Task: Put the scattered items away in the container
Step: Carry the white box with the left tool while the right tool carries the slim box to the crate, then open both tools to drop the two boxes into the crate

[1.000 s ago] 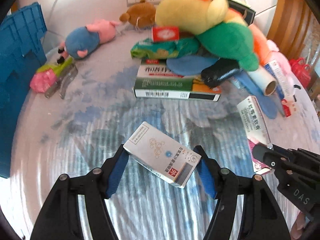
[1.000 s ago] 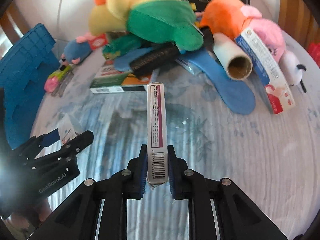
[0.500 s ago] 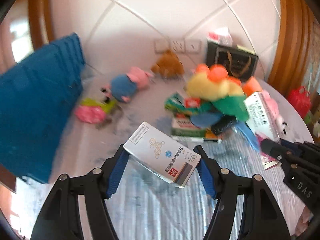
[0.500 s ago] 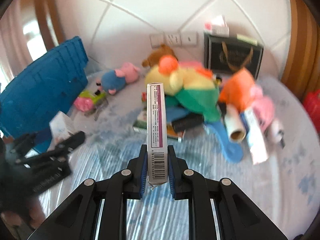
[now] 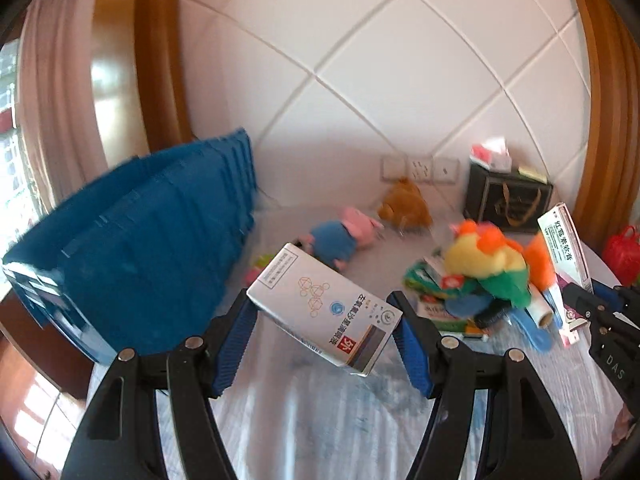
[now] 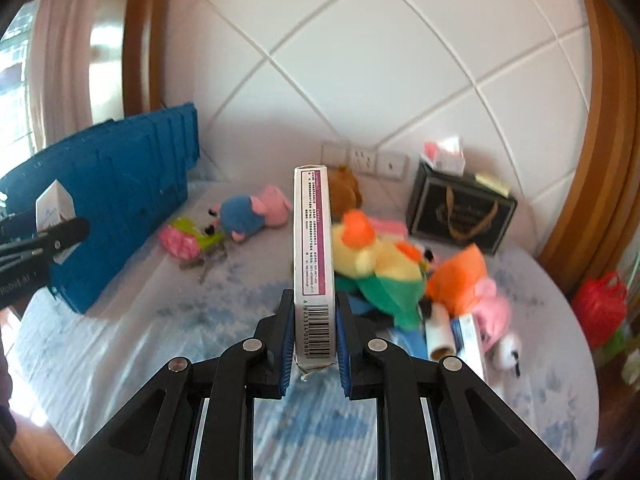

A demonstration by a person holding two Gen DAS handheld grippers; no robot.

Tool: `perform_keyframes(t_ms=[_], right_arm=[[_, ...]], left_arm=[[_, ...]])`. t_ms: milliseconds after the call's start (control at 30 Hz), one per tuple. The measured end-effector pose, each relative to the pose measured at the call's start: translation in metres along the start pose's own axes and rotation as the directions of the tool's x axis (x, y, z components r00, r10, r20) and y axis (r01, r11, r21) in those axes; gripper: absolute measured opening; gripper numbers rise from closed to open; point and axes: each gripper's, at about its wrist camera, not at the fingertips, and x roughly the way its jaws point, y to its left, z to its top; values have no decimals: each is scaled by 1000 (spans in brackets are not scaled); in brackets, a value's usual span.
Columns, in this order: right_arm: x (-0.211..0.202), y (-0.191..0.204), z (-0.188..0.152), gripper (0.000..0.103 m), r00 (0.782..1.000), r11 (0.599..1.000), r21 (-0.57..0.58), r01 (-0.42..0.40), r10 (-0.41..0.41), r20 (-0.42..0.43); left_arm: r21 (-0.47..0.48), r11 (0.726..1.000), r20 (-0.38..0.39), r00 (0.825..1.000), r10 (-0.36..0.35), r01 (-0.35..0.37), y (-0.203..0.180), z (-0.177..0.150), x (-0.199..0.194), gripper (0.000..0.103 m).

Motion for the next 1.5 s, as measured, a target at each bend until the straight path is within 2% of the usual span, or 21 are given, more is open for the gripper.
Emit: perform_keyframes(t_ms=[133, 233, 333, 433, 567, 667, 833, 933, 1033, 1100, 1133, 1167, 1200, 1267, 1333, 1500], right_arm=[[-8, 38, 23, 18, 998, 1000, -18, -4, 5, 67], [-12, 77, 42, 18, 993, 999, -25, -25, 28, 115], [-13, 128, 65, 18, 985, 996, -31, -83, 87, 151], [-11, 184, 90, 18, 970, 985, -47, -164, 170, 173], [-4, 268, 128, 18, 945, 965, -81, -248, 260, 197], [10, 326, 157, 18, 926, 943, -75, -323, 331, 181], [44, 385, 191, 18, 910, 918, -18, -395, 394, 126], [65, 408, 204, 18, 904, 907, 28, -420, 415, 104], [83, 428, 207, 18, 917, 918, 36, -395, 392, 78], [94, 437, 208, 18, 925, 925, 37, -378, 376, 55], [96, 437, 209, 18, 927, 927, 38, -373, 371, 49], [96, 437, 211, 18, 927, 927, 37, -372, 370, 63], [93, 439, 212, 18, 936, 937, 22, -348, 345, 76], [96, 441, 212, 18, 946, 949, 1, -316, 315, 70], [100, 435, 211, 18, 942, 942, 35, -334, 332, 56], [110, 432, 211, 18, 936, 935, 47, -351, 352, -8]], left_arm=[[-3, 1000, 91, 996, 26, -26, 47, 21, -14, 66], [0, 998, 159, 986, 58, -58, 96, 39, -19, 66], [-2, 996, 217, 973, 85, -87, 153, 53, -23, 66], [-11, 992, 242, 963, 122, -123, 213, 63, -21, 66], [-28, 990, 222, 965, 140, -137, 291, 73, -3, 66], [-40, 986, 176, 970, 168, -164, 341, 78, 23, 66], [-63, 978, 89, 975, 203, -198, 396, 83, 69, 66], [-86, 974, 45, 975, 216, -211, 417, 85, 93, 66], [-95, 975, -8, 980, 200, -199, 431, 85, 112, 66], [-129, 981, -12, 989, 146, -147, 440, 87, 116, 70], [-130, 979, -12, 988, 154, -154, 441, 87, 118, 72], [-133, 979, -24, 988, 154, -156, 443, 87, 121, 72], [-138, 981, -36, 990, 136, -140, 443, 87, 123, 72], [-131, 984, -42, 993, 115, -119, 445, 87, 125, 79], [-119, 987, -41, 993, 107, -111, 440, 87, 125, 83], [-101, 990, -60, 994, 93, -99, 435, 86, 126, 83]])
